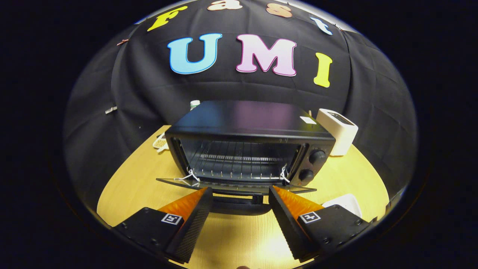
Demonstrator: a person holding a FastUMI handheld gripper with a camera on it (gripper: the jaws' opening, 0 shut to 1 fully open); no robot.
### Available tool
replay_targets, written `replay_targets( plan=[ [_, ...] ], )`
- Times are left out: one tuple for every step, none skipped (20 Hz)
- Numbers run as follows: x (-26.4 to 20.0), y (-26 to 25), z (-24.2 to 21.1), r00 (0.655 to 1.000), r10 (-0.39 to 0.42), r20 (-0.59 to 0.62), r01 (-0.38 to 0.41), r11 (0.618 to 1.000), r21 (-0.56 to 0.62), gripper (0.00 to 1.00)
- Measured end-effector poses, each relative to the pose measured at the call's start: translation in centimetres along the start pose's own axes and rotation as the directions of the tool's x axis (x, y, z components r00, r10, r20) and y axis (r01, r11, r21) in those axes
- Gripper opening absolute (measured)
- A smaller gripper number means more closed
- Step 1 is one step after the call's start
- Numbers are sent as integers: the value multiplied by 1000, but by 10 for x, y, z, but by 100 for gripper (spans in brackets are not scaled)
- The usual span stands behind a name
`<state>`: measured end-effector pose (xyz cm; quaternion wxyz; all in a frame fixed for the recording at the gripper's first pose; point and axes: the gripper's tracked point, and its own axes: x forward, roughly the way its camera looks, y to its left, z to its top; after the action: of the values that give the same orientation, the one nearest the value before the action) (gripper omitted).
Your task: Open the toaster oven, put the food inside, and close the toaster oven door.
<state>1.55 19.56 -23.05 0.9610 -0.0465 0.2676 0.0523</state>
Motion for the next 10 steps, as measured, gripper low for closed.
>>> replay_targets(
  plan=[
    [0,2,-15,999,4,-34,-5,1000,-22,98],
    [1,3,-32,997,13,-80,-17,999,-47,98],
    [0,2,-52,991,24,-128,-33,997,-65,98],
    [-1,3,-70,986,33,-164,-46,996,-72,99],
    [-2,0,-83,982,37,-185,-52,995,-80,99],
    [-2,-4,-92,979,36,-199,-56,994,-92,99],
    [-6,-8,-97,978,42,-204,-64,993,-102,99],
    [-11,-10,-98,978,53,-199,-76,991,-110,99],
    [-17,-13,-98,980,63,-191,-87,989,-120,99],
    [-22,-17,-94,981,71,-182,-96,987,-131,99]
  ],
)
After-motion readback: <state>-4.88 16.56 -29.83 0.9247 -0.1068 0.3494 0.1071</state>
